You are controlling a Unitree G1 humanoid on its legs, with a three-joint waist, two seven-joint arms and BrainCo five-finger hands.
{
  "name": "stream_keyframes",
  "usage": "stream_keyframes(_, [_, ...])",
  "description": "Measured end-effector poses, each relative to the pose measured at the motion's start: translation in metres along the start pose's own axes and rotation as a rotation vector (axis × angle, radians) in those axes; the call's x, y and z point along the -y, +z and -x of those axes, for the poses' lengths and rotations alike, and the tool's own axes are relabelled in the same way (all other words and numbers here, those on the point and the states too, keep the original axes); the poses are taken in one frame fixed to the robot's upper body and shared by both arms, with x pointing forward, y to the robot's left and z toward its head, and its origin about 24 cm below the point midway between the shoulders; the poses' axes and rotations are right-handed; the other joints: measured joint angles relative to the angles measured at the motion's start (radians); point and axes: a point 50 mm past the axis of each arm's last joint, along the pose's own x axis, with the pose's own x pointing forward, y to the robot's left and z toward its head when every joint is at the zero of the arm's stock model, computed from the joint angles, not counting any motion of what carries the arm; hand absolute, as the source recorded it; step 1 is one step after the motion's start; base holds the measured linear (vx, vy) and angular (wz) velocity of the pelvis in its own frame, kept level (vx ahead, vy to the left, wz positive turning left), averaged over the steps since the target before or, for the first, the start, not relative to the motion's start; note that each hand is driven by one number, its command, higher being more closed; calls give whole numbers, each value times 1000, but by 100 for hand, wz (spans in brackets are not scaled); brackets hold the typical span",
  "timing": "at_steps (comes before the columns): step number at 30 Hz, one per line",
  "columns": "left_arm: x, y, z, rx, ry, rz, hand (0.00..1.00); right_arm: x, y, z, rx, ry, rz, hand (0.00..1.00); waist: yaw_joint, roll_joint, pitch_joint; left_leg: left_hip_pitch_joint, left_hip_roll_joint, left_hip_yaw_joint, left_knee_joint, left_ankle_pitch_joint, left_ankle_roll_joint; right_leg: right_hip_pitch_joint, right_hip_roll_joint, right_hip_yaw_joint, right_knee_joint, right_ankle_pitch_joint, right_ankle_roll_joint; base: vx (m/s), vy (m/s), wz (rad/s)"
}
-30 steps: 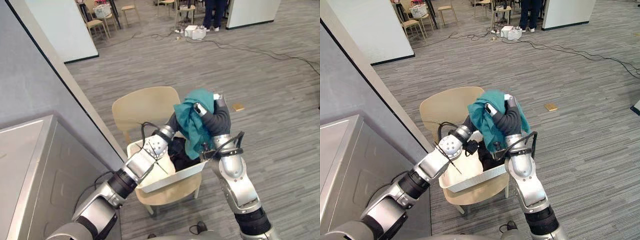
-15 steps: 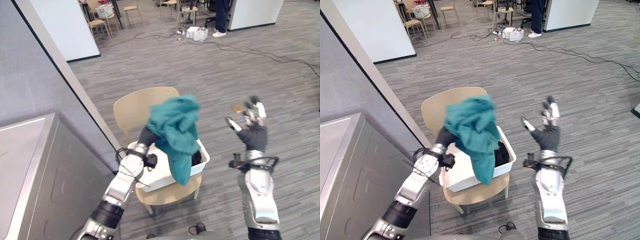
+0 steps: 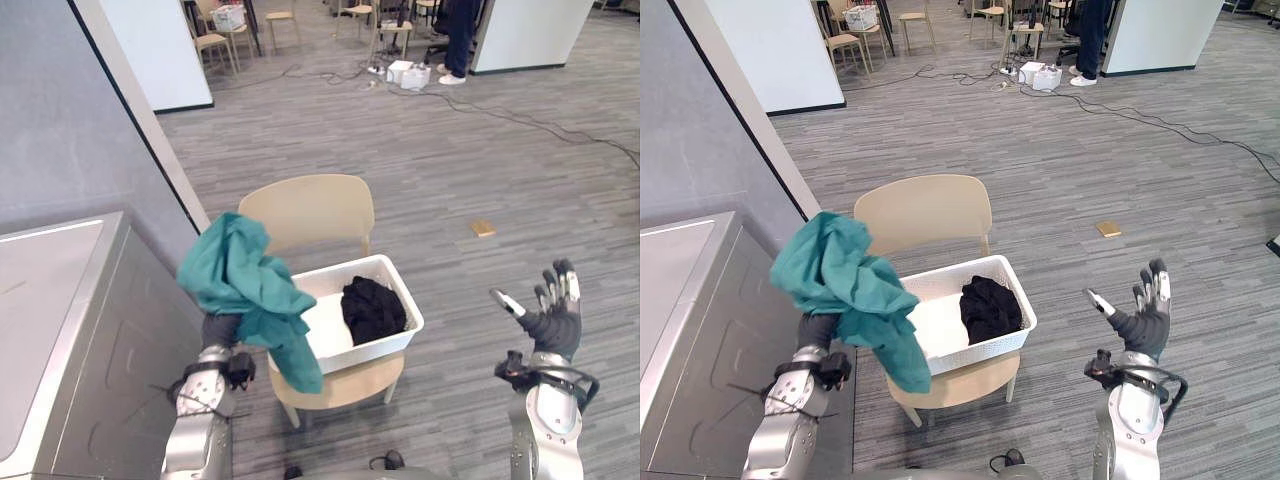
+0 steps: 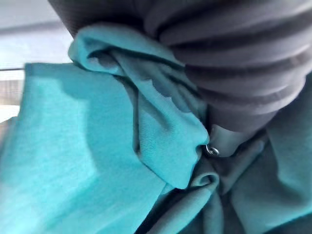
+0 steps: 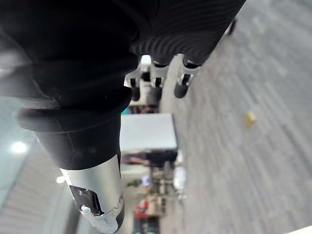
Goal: Pick up the laundry basket with both hands and put the clothes into the washing machine.
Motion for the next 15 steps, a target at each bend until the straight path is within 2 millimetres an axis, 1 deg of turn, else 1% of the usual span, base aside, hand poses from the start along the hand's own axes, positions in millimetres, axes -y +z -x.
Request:
stream_keyframes(1, [-4, -3, 3, -11, 21, 7, 100, 5, -9, 1, -40, -17, 20, 0, 4, -1, -1, 0, 0, 0, 0, 0, 0, 0, 0, 0, 0, 0, 1, 0, 0, 0])
stream_keyframes(2, [-10, -9, 9, -34, 57, 17, 100, 16, -28, 6, -134, -59, 54, 0, 8, -2, -2, -1, 0, -2, 0, 0, 0, 1, 0, -1, 0, 0, 1, 1, -6, 5])
stream_keyframes(3, [-14, -14, 13, -58, 85, 23, 100, 22, -42, 11, -205, -84, 69, 0, 12, -2, -2, -1, 0, -5, 0, 0, 0, 3, -1, -5, 1, -1, 2, -4, -8, 10])
stream_keyframes(4, [-19, -25, 19, -100, 118, 31, 100, 29, -61, 19, -297, -112, 82, 0, 14, -2, -2, -1, 0, -8, 0, 0, 0, 4, -2, -13, 5, -3, 4, -7, -6, 12])
stream_keyframes(5, [-21, -31, 22, -128, 128, 33, 100, 32, -69, 23, -342, -126, 87, 0, 17, -1, -3, -1, 0, -11, 0, 0, 0, 5, -2, -17, 9, -6, 5, -10, -6, 16])
stream_keyframes(6, [-24, -41, 26, -172, 149, 37, 100, 36, -81, 31, -403, -144, 95, 0, 22, 1, -4, 1, 0, -14, 0, 0, 0, 7, -3, -23, 16, -11, 5, -9, -3, 18])
stream_keyframes(7, [-26, -56, 31, -236, 175, 48, 100, 41, -96, 43, -484, -168, 106, 0, 33, 1, -5, 7, 0, -14, 0, 0, 0, 16, -4, -29, 19, -14, 5, -15, -2, 20])
stream_keyframes(8, [-28, -71, 38, -302, 209, 50, 100, 44, -109, 54, -560, -193, 100, 0, 40, -6, -8, 8, 1, -16, 0, 0, -1, 18, -5, -38, 24, -18, 4, -15, -1, 17])
stream_keyframes(10, [-31, -89, 47, -386, 246, 46, 100, 44, -122, 65, -634, -207, 83, 0, 43, -6, -11, 11, 3, -23, 0, 0, -1, 20, -7, -49, 37, -26, 5, -29, -3, 16])
stream_keyframes(11, [-35, -108, 57, -480, 280, 26, 100, 44, -139, 79, -730, -211, 80, 0, 53, -17, -12, 14, 6, -25, 0, -3, 3, 21, -8, -53, 47, -30, 5, -42, -1, 12])
stream_keyframes(12, [-37, -114, 61, -508, 291, 17, 100, 44, -145, 84, -764, -211, 81, 0, 58, -16, -13, 15, 6, -25, 0, -3, 3, 25, -8, -54, 49, -36, 1, -64, 3, 11])
stream_keyframes(13, [-39, -122, 66, -552, 306, 1, 100, 44, -153, 92, -819, -218, 72, 0, 63, -28, -8, 17, 3, -25, 0, -4, 4, 34, -8, -60, 51, -42, -2, -55, 9, 10])
stream_keyframes(14, [-41, -127, 70, -582, 319, -14, 100, 45, -158, 98, -856, -222, 69, 0, 65, -32, -9, 20, 1, -25, 0, -4, 5, 37, -10, -66, 51, -45, -2, -72, 17, 21])
stream_keyframes(15, [-44, -139, 79, -648, 339, -31, 100, 46, -169, 111, -929, -229, 72, 0, 66, -30, -15, 21, 0, -25, 0, -4, 5, 37, -13, -77, 53, -49, -3, -41, 16, 21])
